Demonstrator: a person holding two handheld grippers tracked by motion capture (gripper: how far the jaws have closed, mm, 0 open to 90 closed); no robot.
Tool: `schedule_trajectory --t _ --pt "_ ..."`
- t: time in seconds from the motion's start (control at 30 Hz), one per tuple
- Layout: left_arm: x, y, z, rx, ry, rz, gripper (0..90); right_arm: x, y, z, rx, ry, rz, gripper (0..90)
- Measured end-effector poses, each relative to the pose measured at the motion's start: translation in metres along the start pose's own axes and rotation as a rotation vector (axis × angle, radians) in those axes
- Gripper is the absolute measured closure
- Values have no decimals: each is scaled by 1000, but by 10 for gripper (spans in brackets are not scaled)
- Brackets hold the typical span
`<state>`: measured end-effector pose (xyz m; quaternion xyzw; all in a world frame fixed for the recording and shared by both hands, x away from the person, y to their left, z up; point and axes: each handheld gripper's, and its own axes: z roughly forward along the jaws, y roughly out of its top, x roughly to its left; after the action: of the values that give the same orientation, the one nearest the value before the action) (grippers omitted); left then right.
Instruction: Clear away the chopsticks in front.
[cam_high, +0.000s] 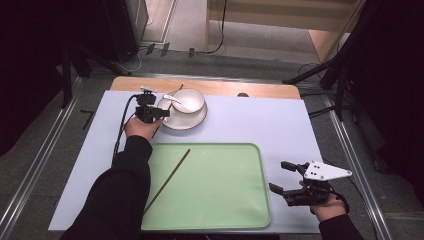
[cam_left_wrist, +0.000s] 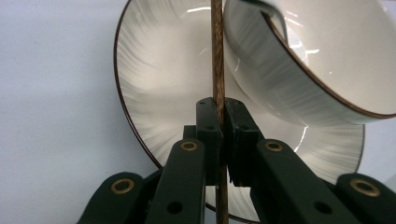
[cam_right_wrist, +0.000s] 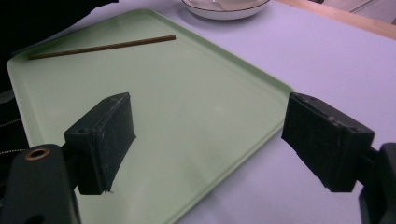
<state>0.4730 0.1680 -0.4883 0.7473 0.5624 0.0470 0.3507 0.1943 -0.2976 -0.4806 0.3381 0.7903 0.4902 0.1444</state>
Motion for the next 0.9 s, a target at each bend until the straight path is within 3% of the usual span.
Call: schedule_trajectory --t 0.23,0.43,0.67,0.77,0.9 --pt "13 3 -32 -28 18 -17 864 -1 2 3 2 8 -7 171" --pt "15 -7 -66 -40 14 -22 865 -1 4 8 4 20 -15 171" --pt "5 -29 -103 -71 -10 -8 865 -2 9 16 12 40 -27 171" --pt "-2 -42 -115 -69 -55 -8 865 -3 10 19 13 45 -27 171" --pt "-18 -62 -126 -55 -69 26 865 -4 12 22 15 52 -32 171"
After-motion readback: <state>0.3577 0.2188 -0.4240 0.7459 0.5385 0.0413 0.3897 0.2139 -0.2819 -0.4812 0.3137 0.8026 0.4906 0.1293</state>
